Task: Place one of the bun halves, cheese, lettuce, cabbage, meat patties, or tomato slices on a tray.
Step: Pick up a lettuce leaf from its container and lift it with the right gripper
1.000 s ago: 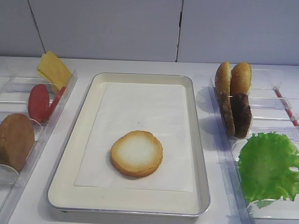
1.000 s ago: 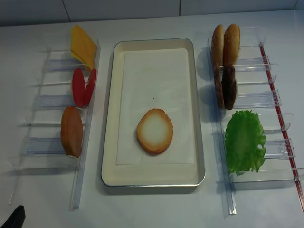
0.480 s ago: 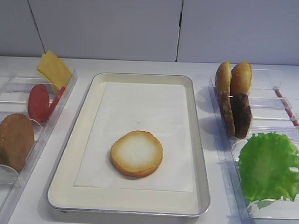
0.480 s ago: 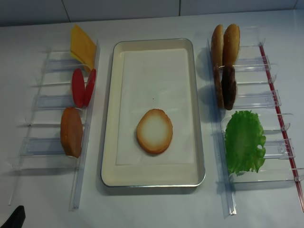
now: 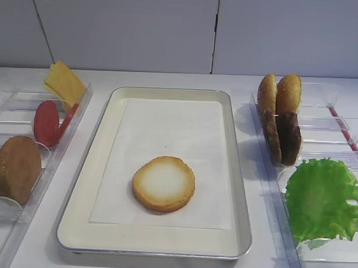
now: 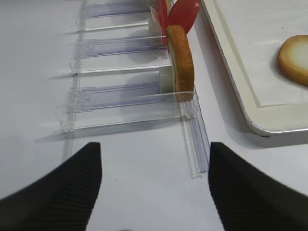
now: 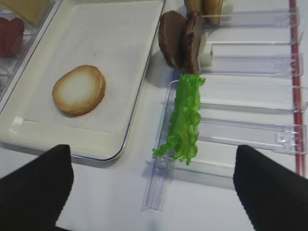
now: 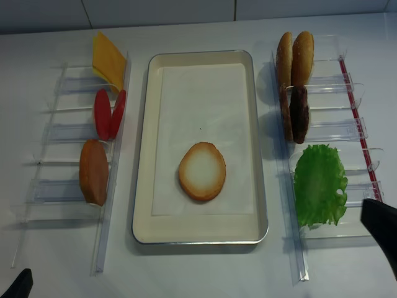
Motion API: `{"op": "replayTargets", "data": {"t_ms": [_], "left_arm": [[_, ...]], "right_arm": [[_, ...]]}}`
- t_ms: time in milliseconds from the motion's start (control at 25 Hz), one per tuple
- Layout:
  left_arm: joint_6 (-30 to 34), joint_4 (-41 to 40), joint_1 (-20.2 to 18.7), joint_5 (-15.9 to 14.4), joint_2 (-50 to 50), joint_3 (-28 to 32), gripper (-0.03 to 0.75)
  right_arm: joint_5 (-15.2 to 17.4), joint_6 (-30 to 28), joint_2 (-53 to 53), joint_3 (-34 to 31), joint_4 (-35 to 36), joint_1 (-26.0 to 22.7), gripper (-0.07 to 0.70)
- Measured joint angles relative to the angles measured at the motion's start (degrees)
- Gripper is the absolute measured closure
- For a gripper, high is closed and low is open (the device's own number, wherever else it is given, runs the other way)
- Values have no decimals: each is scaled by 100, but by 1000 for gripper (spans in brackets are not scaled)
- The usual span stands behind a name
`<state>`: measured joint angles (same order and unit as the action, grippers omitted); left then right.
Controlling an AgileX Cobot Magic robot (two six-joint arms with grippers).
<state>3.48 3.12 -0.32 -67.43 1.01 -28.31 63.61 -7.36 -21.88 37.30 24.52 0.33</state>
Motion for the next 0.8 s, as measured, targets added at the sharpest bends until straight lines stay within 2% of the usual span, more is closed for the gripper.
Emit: {"op": "replayTargets", "data": {"t_ms": [280,640,800], "left_arm": [[-11,-28,0,0,0,0,264],[-11,-45,0,0,0,0,264],[-11,-45,0,0,0,0,264]], "right_arm": [[-50,-283,-1123,0,740,0,-63],[-354,-617,-2254,0,887,0,-63],[-422,-956,-2730,0,1184,0,-63]]}}
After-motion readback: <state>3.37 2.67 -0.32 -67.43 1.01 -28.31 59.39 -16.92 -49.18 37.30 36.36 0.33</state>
